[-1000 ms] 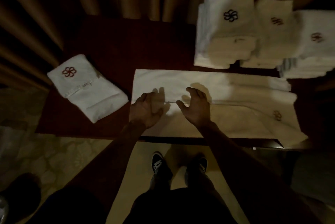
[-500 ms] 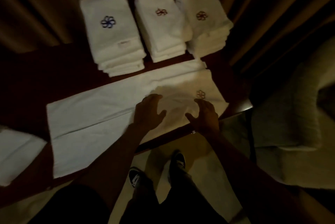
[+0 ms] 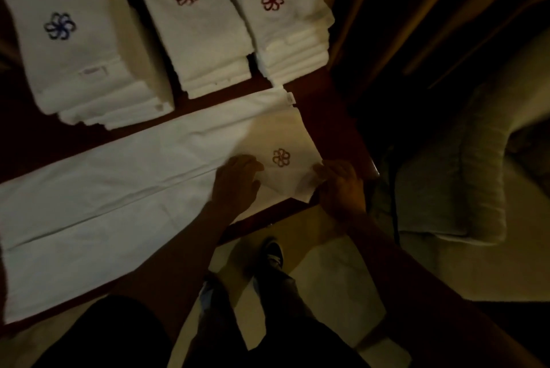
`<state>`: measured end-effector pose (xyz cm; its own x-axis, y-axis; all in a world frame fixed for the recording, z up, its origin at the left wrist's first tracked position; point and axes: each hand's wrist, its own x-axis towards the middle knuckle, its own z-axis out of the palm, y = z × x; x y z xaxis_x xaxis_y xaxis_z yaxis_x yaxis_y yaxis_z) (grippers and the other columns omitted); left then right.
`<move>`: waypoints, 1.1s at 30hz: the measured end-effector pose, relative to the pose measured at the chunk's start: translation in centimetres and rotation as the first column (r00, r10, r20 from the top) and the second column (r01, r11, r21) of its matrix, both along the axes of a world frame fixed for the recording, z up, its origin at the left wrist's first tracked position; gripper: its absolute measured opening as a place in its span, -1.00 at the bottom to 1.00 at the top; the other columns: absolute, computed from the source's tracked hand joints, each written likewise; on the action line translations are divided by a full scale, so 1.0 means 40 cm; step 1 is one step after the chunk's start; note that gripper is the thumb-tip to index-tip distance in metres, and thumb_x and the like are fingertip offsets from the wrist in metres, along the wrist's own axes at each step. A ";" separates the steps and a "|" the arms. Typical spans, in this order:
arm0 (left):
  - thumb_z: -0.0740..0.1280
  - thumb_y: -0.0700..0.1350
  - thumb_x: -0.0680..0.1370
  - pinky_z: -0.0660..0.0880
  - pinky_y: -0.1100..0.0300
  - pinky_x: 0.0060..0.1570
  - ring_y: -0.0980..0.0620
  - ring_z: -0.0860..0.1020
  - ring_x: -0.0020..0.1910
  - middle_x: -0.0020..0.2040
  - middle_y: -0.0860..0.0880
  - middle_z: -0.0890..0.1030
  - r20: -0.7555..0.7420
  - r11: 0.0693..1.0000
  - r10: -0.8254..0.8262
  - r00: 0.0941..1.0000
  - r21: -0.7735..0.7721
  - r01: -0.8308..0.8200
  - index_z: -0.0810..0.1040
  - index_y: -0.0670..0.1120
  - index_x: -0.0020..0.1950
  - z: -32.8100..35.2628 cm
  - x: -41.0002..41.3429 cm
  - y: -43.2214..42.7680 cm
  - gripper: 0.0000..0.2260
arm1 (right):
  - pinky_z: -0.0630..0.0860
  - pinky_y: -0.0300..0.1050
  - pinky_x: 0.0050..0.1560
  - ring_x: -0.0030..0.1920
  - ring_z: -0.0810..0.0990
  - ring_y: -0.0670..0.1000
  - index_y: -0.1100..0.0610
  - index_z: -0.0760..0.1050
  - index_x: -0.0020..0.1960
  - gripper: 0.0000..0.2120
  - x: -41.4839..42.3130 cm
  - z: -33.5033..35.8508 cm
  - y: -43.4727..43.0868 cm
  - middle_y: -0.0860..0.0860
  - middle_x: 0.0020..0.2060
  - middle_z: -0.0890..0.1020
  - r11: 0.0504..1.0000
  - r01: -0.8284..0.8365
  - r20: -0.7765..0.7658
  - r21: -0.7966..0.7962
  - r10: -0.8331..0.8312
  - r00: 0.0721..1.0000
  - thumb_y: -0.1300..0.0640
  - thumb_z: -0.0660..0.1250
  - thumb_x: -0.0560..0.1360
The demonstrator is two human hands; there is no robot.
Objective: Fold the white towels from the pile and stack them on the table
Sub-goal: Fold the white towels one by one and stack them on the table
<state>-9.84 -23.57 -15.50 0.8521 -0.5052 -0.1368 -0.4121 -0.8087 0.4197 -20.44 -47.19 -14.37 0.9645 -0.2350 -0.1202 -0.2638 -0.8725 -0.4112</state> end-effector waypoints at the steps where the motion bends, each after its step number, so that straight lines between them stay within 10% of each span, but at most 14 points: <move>1: 0.51 -0.15 0.41 0.49 -0.12 0.15 -0.16 0.51 0.26 0.20 -0.06 0.59 0.011 1.000 0.003 1.000 0.012 -0.003 0.62 -0.04 0.12 -0.001 0.003 -0.006 -0.70 | 0.54 0.29 0.06 0.30 0.49 0.31 0.10 0.59 0.26 -0.55 0.010 -0.002 -0.004 0.12 0.22 0.61 1.000 0.016 0.019 0.016 -0.016 1.000 -0.02 0.22 0.44; 6: 0.33 0.01 0.56 0.51 -0.04 -0.02 -0.14 0.55 0.03 0.01 -0.03 0.60 0.068 0.998 -0.001 0.998 0.064 -0.003 0.59 -0.02 0.06 0.008 0.042 -0.022 -0.84 | 0.59 0.07 -0.10 0.03 0.60 0.25 0.16 0.64 -0.05 -0.83 0.080 -0.011 -0.021 0.11 -0.09 0.65 0.962 0.135 0.031 0.235 -0.146 0.989 0.05 0.42 0.51; 12: 0.25 0.35 0.41 0.51 -0.02 0.06 -0.05 0.55 0.03 0.03 0.04 0.62 -0.072 1.000 0.006 0.997 0.018 -0.004 0.58 0.02 0.15 0.031 0.070 -0.016 -0.49 | 0.24 -0.22 -0.33 -0.40 0.45 0.06 0.06 0.37 -0.32 -0.65 0.157 0.001 -0.024 -0.13 -0.45 0.35 0.946 0.177 -0.010 0.271 -0.181 0.983 0.01 0.34 0.60; 24: 0.44 -0.08 0.50 0.52 -0.06 0.01 -0.13 0.54 0.14 0.14 -0.09 0.57 0.084 0.971 0.232 0.969 0.035 -0.236 0.56 -0.07 0.18 0.030 0.099 -0.046 -0.73 | 0.49 0.03 -0.04 0.14 0.51 0.23 0.18 0.52 0.09 -0.66 0.180 -0.004 -0.043 0.16 0.08 0.57 0.977 0.209 -0.166 0.042 -0.199 0.966 -0.09 0.37 0.55; 29: 0.46 -0.04 0.49 0.54 -0.09 0.05 -0.10 0.51 0.17 0.16 -0.05 0.55 0.052 0.992 0.114 0.992 0.047 -0.116 0.61 -0.07 0.12 0.022 0.084 -0.053 -0.76 | 0.56 0.18 -0.02 0.24 0.48 0.22 0.14 0.55 0.17 -0.71 0.191 -0.012 -0.023 0.10 0.16 0.57 0.991 -0.131 0.037 0.004 0.130 0.991 0.18 0.42 0.46; 33: 0.44 -0.01 0.50 0.55 -0.09 0.01 -0.12 0.45 0.23 0.20 -0.06 0.52 0.012 0.993 0.112 0.994 0.032 -0.112 0.57 -0.07 0.14 0.006 0.072 -0.056 -0.74 | 0.45 0.22 0.18 0.42 0.35 0.11 0.04 0.50 0.30 -0.65 0.185 -0.021 -0.017 -0.02 0.35 0.48 0.975 -0.218 -0.144 0.031 0.220 0.965 0.09 0.36 0.52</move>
